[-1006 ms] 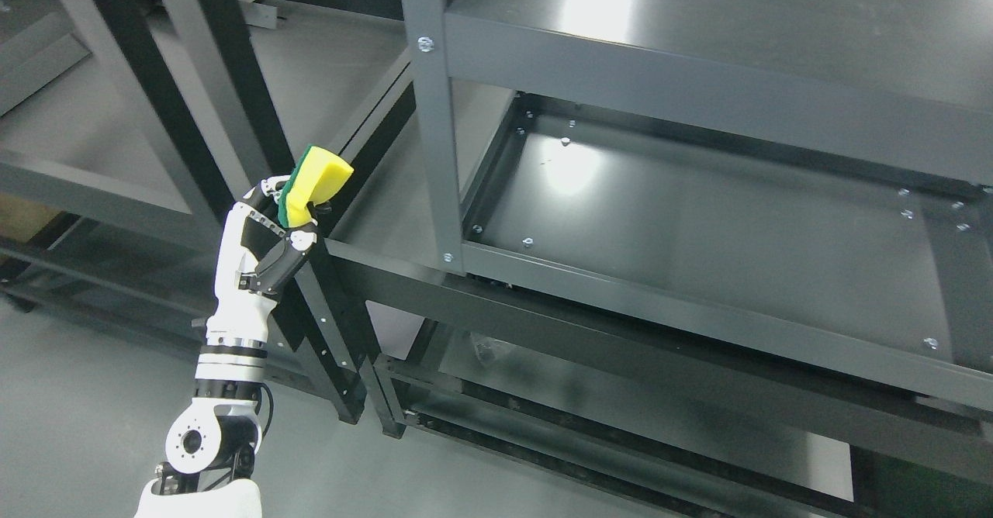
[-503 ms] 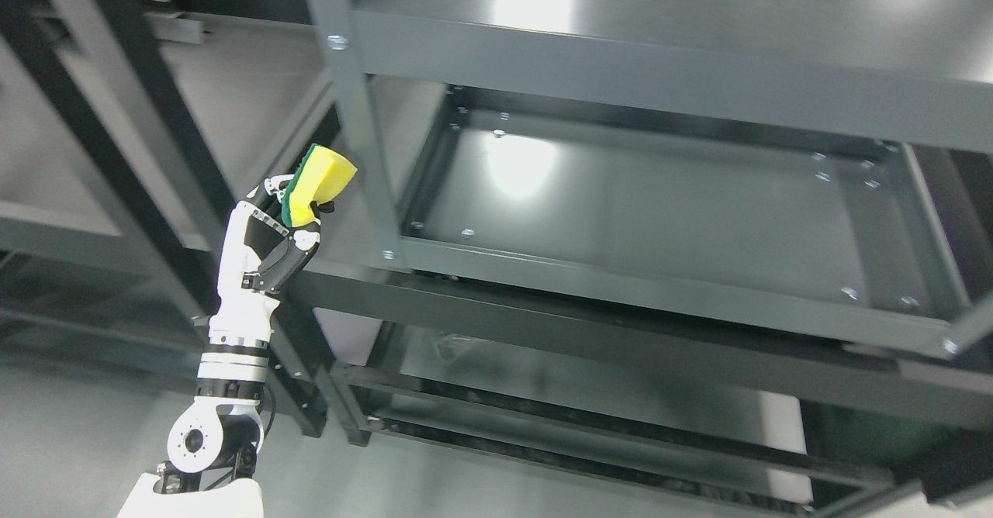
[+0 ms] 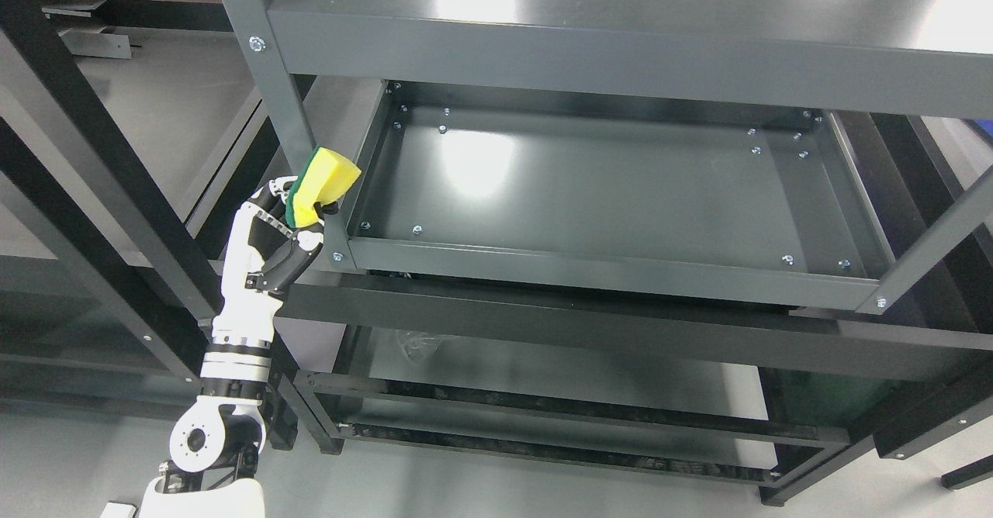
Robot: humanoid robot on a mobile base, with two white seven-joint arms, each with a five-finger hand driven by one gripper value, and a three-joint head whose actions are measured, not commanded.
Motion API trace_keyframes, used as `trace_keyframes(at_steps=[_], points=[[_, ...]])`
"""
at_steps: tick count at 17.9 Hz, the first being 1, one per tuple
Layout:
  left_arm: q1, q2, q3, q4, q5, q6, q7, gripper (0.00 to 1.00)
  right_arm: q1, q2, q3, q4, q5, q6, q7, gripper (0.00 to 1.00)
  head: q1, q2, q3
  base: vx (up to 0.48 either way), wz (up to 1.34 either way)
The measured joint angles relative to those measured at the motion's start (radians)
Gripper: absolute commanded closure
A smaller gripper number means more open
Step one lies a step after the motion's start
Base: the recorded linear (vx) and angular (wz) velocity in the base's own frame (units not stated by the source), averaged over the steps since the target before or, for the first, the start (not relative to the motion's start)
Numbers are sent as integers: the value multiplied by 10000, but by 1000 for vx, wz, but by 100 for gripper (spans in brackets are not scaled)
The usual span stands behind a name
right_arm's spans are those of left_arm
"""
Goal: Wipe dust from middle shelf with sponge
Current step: 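Hold the sponge raised in the left hand while turning toward the shelf, then extend the left hand with the sponge into the middle shelf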
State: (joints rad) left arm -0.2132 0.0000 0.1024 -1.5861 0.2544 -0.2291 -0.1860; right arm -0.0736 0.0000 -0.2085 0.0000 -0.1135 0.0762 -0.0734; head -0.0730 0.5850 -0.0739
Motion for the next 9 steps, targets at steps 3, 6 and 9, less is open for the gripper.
trace_keyframes(at_steps=[3, 6, 9], points=[[-11, 0, -17, 0, 1, 1, 0, 99, 0, 0, 0, 0, 0, 0, 0, 0, 0, 0, 0, 1, 11], [-22, 0, -25, 0, 1, 2, 0, 100, 0, 0, 0, 0, 0, 0, 0, 0, 0, 0, 0, 0, 0], [-34, 0, -41, -8, 2, 2, 1, 100, 0, 0, 0, 0, 0, 0, 0, 0, 0, 0, 0, 0, 0]])
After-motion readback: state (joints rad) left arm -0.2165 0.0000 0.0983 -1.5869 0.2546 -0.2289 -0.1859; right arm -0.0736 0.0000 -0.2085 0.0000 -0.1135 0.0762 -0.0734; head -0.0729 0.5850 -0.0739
